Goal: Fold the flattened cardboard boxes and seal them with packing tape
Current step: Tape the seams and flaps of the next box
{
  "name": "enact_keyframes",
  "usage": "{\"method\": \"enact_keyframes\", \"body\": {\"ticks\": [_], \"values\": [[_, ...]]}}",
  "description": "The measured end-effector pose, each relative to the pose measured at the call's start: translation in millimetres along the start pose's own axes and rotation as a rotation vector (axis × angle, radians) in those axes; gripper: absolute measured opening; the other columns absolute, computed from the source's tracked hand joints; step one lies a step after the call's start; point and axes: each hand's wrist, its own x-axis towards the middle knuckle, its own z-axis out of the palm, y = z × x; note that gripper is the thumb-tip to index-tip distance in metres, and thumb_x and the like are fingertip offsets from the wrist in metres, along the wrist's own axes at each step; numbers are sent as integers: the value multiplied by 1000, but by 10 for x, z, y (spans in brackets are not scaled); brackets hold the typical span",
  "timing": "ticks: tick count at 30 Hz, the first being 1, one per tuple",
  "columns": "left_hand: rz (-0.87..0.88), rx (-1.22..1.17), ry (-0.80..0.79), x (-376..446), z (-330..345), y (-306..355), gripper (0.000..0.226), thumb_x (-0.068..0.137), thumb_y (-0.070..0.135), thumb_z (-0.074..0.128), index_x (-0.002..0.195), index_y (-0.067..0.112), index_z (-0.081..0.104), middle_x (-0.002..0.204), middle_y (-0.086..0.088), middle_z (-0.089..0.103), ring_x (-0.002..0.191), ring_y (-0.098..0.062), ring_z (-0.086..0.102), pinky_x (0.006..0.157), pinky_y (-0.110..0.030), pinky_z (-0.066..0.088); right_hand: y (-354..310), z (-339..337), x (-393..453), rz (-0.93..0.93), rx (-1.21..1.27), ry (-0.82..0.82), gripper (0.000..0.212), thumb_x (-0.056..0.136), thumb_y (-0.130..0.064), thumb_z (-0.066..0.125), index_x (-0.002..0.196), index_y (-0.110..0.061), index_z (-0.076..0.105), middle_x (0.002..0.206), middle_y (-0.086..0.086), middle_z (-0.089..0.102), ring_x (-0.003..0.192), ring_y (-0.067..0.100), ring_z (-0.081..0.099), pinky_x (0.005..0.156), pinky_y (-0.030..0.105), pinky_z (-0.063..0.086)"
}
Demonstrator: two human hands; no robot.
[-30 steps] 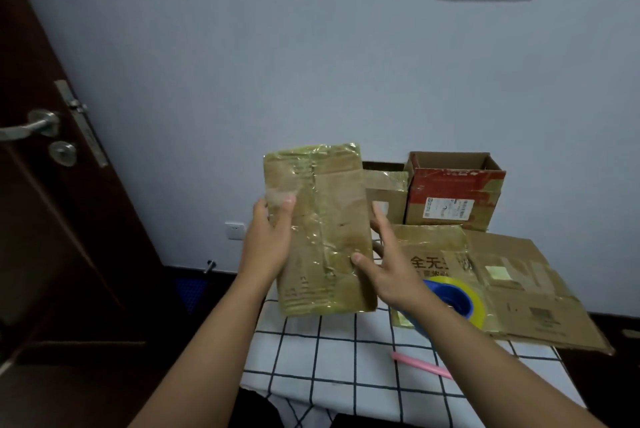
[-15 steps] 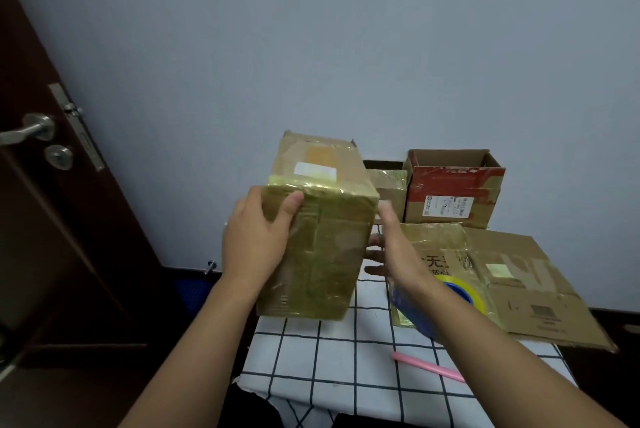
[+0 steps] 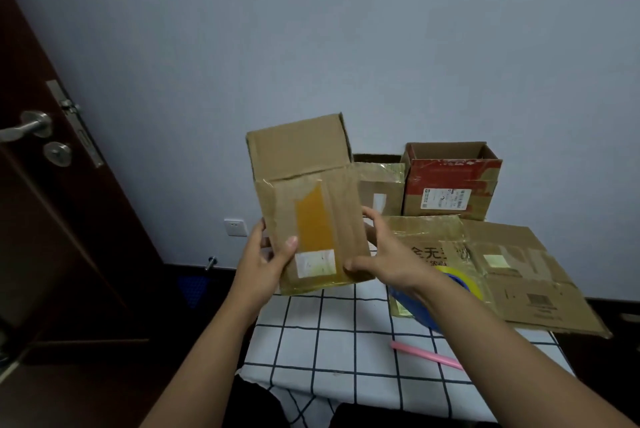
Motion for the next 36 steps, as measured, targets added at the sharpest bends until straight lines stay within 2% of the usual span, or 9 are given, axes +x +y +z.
{"method": "enact_keyframes", "body": {"ticks": [5,8,12,20,24,28,30,33,36], "values": [[-2,115,-86,-15,17,-453,62,91,32,64,145,35,34,124,14,55,114,-9,57,85,-24,53,136,177,49,80,53,142,98,68,-45,85,141,-35,20,124,-13,44,114,14,52,95,33,50],[-40,168,-80,-46,13,-799,58,86,41,69,136,41,39,122,20,59,117,-7,58,97,-34,51,340,314,86,72,54,210,89,78,-40,80,141,-36,17,114,-21,41,101,2,49,80,19,46],[-83,209,-87,-101,52,-1179,61,88,33,69,137,44,34,122,21,59,115,-6,60,98,-37,51,676,440,164,99,28,188,79,88,-31,72,145,-31,17,129,-8,39,93,-1,51,73,14,47],[-88,201,-122,-206,310,-1458,65,87,28,70,135,48,31,128,26,52,111,9,55,92,-25,50,1060,235,292,124,-47,198,63,92,-30,67,146,-32,35,136,-10,48,122,8,46,81,13,48],[-79,276,-232,-77,450,-1409,42,93,23,62,128,41,46,116,21,61,109,-3,60,94,-23,49,1254,102,507,242,-118,525,73,86,-45,68,147,-32,30,142,5,48,129,26,47,103,50,47],[-115,259,18,221,397,-1202,24,98,24,57,121,18,62,102,8,67,95,-8,64,74,-14,47,1089,270,450,280,97,599,51,100,-32,52,144,-25,26,121,9,59,103,20,60,96,44,50],[-129,239,105,505,260,-1093,39,97,24,58,135,18,51,116,2,62,112,-17,59,86,-24,48,1053,404,350,229,186,599,37,98,-42,50,130,-36,32,122,6,56,105,20,60,96,49,52],[-129,217,90,1013,76,-967,81,90,21,69,153,21,20,153,-5,34,139,-23,35,111,-41,35,1039,565,186,138,86,502,73,75,-71,54,137,-42,28,143,-4,35,122,17,49,100,44,48],[-173,207,58,1476,-9,-879,100,88,19,71,157,24,-1,164,-6,7,148,-26,15,116,-46,21,984,665,184,96,-135,355,112,74,-72,66,154,-33,-1,143,-19,9,130,5,24,105,27,30]]}}
